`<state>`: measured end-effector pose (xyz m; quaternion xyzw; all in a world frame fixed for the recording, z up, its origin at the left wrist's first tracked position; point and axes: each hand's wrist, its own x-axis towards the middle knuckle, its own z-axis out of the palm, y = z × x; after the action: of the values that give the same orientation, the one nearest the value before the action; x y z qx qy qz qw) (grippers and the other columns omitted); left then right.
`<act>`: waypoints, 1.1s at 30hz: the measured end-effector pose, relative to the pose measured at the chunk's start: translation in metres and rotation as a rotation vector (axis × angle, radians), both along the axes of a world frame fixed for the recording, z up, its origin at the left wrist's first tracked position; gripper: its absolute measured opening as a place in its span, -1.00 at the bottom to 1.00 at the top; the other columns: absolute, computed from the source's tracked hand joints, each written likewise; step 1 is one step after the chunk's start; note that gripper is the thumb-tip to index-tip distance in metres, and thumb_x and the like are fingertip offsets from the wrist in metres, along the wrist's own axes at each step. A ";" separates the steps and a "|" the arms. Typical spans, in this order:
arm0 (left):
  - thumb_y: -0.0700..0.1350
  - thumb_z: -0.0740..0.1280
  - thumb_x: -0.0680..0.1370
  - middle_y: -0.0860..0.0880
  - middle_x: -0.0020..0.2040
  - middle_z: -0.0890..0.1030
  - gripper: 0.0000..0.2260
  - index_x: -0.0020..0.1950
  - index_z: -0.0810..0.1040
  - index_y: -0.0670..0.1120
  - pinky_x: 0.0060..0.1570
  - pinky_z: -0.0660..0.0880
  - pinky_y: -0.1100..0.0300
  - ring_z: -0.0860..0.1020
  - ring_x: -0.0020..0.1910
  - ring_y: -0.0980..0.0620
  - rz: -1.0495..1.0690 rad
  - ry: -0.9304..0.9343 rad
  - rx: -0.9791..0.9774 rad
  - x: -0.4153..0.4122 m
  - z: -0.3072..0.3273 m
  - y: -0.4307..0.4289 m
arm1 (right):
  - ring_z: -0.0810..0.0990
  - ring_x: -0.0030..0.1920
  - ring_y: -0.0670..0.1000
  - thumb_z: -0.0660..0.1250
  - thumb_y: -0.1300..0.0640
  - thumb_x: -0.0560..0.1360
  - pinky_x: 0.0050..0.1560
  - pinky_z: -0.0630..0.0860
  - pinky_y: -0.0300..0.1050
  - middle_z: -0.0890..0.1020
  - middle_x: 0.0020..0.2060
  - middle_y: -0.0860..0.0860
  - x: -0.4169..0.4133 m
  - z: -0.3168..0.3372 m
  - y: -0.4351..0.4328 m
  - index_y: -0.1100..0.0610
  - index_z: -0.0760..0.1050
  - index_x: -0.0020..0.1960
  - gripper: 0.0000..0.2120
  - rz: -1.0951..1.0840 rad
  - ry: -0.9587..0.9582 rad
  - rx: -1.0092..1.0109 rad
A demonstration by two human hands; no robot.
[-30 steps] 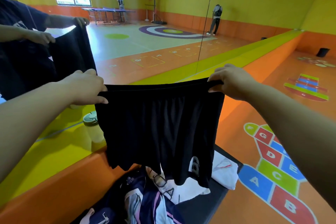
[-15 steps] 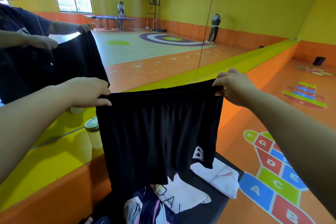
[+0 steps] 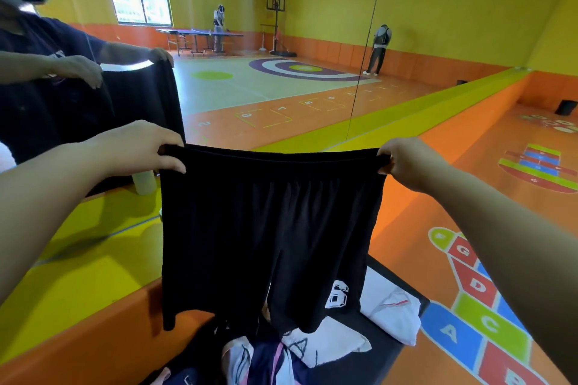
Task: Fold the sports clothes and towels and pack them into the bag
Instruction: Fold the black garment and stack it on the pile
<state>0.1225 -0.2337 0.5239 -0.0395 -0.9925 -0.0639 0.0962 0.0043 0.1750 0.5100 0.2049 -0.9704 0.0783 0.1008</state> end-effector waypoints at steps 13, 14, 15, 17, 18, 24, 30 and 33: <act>0.13 0.57 0.18 -0.08 -0.34 0.65 -0.66 -0.25 0.61 -0.06 -0.30 0.55 0.23 0.62 -0.34 -0.02 0.133 0.064 0.610 0.029 -0.002 -0.014 | 0.65 -0.23 0.09 0.46 0.17 0.42 -0.13 0.54 -0.04 0.66 -0.26 0.20 0.006 -0.017 0.002 0.30 0.56 -0.20 -0.82 0.133 -0.371 -0.616; 0.06 0.54 0.23 -0.07 -0.36 0.64 -0.72 -0.22 0.60 -0.07 -0.34 0.54 0.28 0.61 -0.36 -0.03 0.149 0.094 0.662 0.029 -0.004 -0.015 | 0.65 -0.21 0.10 0.47 0.19 0.41 -0.08 0.58 0.00 0.66 -0.26 0.20 0.006 -0.018 0.002 0.30 0.54 -0.19 -0.82 0.151 -0.419 -0.695; -0.03 0.52 0.29 -0.04 -0.40 0.62 -0.79 -0.20 0.58 -0.10 -0.40 0.51 0.34 0.58 -0.41 0.03 0.158 0.128 0.704 0.029 -0.005 -0.015 | 0.65 -0.23 0.07 0.48 0.21 0.39 -0.09 0.60 0.01 0.65 -0.30 0.16 0.006 -0.019 0.001 0.28 0.51 -0.21 -0.83 0.166 -0.465 -0.777; -0.18 0.47 0.39 -0.01 -0.42 0.59 -0.87 -0.15 0.55 -0.15 -0.47 0.47 0.40 0.55 -0.47 0.16 0.164 0.164 0.802 0.029 -0.007 -0.012 | 0.63 -0.34 -0.05 0.46 0.27 0.39 -0.24 0.58 -0.09 0.60 -0.42 0.00 0.007 -0.021 0.001 0.20 0.45 -0.26 -0.82 0.182 -0.524 -0.908; -0.21 0.44 0.42 -0.03 -0.37 0.60 -0.88 -0.12 0.53 -0.16 -0.48 0.47 0.41 0.55 -0.47 0.19 0.164 0.160 0.847 0.029 -0.009 -0.011 | 0.59 -0.40 -0.09 0.44 0.30 0.40 -0.33 0.54 -0.16 0.57 -0.47 -0.05 0.007 -0.023 0.001 0.18 0.42 -0.27 -0.80 0.176 -0.532 -0.949; -0.23 0.41 0.48 -0.23 -0.25 0.49 -0.86 -0.06 0.50 -0.24 -0.46 0.39 0.27 0.46 -0.38 -0.02 0.241 0.009 0.920 0.022 -0.031 -0.002 | 0.51 -0.40 0.01 0.53 0.24 0.33 -0.38 0.37 -0.18 0.48 -0.37 0.11 0.008 -0.043 -0.011 0.18 0.44 -0.19 -0.75 0.002 -0.465 -0.928; -0.20 0.35 0.53 -0.16 -0.35 0.40 -0.86 -0.19 0.43 -0.11 -0.35 0.28 0.18 0.33 -0.32 -0.05 0.295 -0.064 0.878 0.013 -0.057 0.005 | 0.54 -0.29 0.09 0.55 0.16 0.29 -0.26 0.48 -0.02 0.53 -0.29 0.12 0.013 -0.061 -0.023 0.20 0.45 -0.17 -0.71 -0.172 -0.287 -0.761; -0.17 0.36 0.53 -0.12 -0.37 0.43 -0.90 -0.07 0.47 -0.16 -0.37 0.34 0.18 0.36 -0.37 -0.03 0.338 -0.054 0.899 0.012 -0.066 0.014 | 0.58 -0.21 0.13 0.52 0.12 0.32 -0.18 0.53 0.02 0.58 -0.22 0.12 0.018 -0.066 -0.031 0.19 0.47 -0.10 -0.71 -0.206 -0.262 -0.741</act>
<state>0.1345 -0.2197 0.4581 0.1698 -0.8613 -0.4710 0.0868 0.0225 0.1444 0.4440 0.0449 -0.8966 0.4377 0.0507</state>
